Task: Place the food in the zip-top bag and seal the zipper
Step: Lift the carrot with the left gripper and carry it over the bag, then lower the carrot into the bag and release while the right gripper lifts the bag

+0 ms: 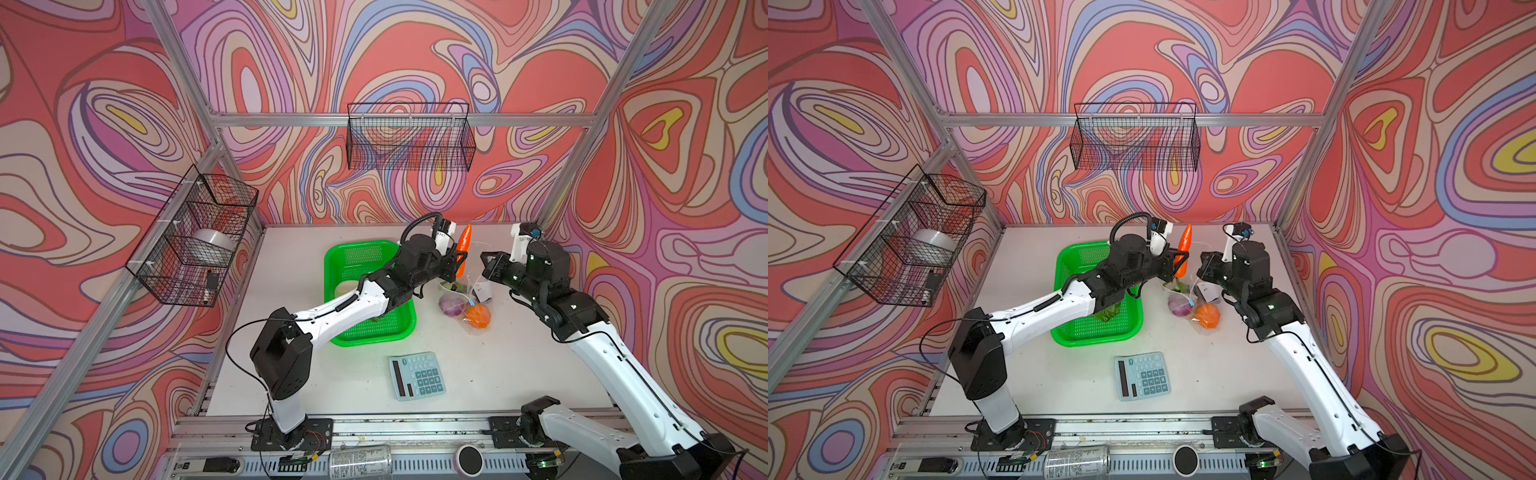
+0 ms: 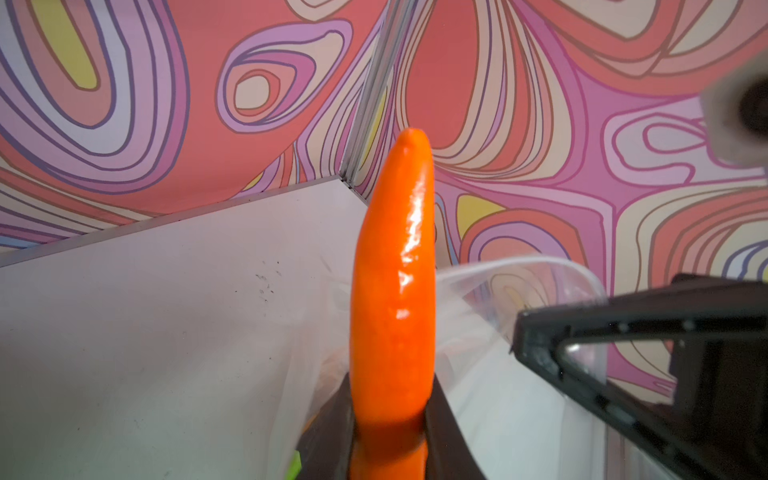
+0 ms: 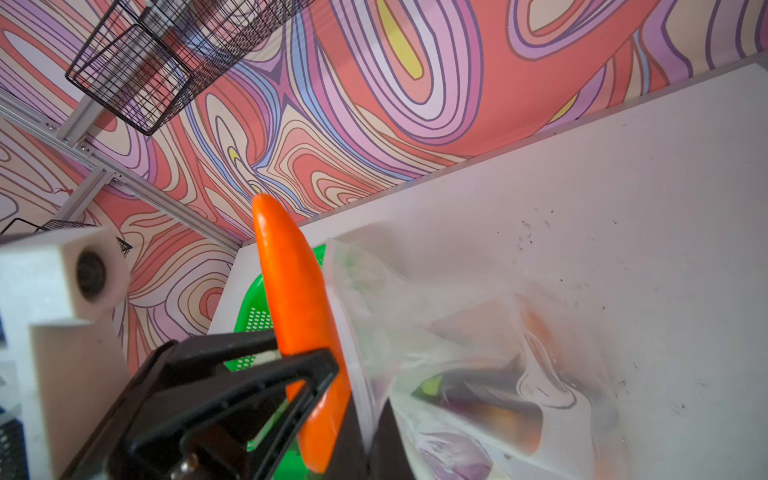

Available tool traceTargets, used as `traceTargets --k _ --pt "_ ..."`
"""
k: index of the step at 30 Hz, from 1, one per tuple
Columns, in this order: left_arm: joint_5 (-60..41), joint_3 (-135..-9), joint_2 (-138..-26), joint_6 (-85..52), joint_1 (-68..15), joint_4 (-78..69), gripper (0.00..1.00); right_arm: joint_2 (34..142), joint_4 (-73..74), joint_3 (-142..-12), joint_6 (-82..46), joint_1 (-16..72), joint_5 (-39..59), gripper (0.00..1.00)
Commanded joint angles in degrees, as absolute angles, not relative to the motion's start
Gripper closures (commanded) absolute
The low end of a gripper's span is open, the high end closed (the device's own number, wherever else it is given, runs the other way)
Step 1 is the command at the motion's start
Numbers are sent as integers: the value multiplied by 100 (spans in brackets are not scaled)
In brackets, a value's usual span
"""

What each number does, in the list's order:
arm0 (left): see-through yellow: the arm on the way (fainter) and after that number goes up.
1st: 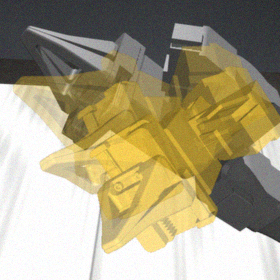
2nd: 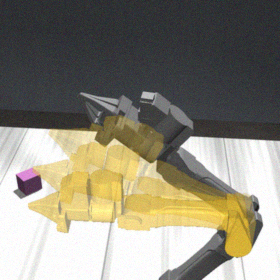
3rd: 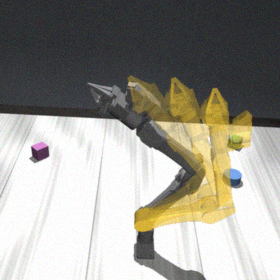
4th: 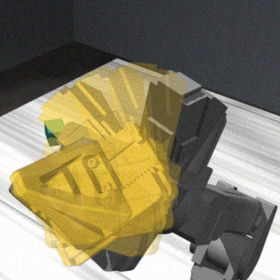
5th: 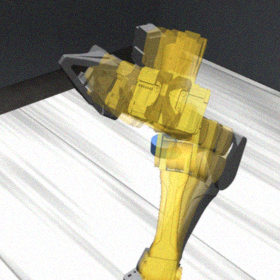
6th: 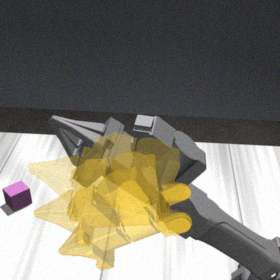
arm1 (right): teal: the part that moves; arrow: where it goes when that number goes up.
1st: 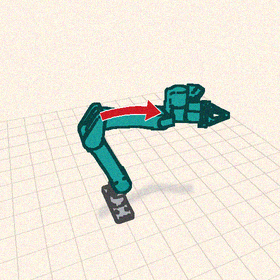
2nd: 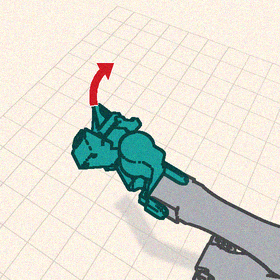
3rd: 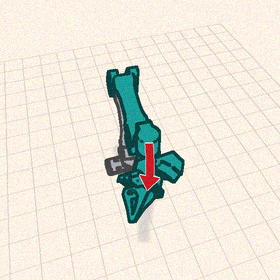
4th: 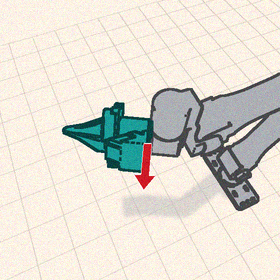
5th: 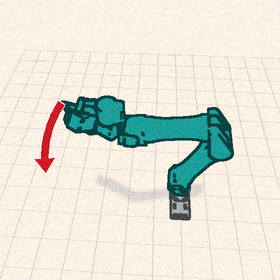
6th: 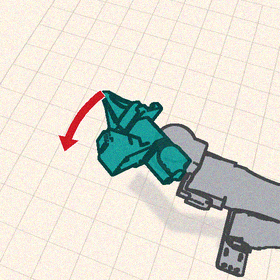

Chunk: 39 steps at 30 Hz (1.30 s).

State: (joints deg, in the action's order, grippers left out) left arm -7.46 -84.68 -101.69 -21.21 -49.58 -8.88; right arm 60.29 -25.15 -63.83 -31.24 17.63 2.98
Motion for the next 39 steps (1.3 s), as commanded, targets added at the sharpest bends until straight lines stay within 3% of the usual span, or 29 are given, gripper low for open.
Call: traceTargets --k 1,9,10,13,14,16,21,28,34,39 --pt "-667 -8494 -10059 -1800 -5080 -591 100 6139 -2472 -6658 -3166 1749 197 100" --pt "-905 -8611 -10045 -1753 -5080 120 90 6187 -2389 -6611 -3242 1749 151 100" --pt "-897 -8634 -10061 -1734 -5085 191 81 6183 -2391 -6601 -3243 1749 137 100" --pt "-767 -8761 -10073 -1705 -5081 410 26 6153 -2395 -6592 -3222 1750 127 100" --pt "-716 -8780 -10056 -1705 -5081 430 14 6152 -2391 -6599 -3213 1749 129 100" --pt "-658 -8780 -10005 -1688 -5085 437 1 6144 -2393 -6614 -3192 1749 139 100" --pt "-488 -8855 -9765 -1633 -5080 546 0 6144 -2429 -6662 -3113 1749 163 100" --pt "553 -8958 -9379 -1203 -5048 1182 0 6073 -2472 -6663 -3015 1749 169 100" --pt "42 -8970 -9529 -1712 -4641 1771 0 6082 -2409 -6601 -3077 1749 248 100" --pt "-469 -9170 -9915 -1880 -4561 2012 32 6043 -2416 -6559 -3086 1749 222 100"
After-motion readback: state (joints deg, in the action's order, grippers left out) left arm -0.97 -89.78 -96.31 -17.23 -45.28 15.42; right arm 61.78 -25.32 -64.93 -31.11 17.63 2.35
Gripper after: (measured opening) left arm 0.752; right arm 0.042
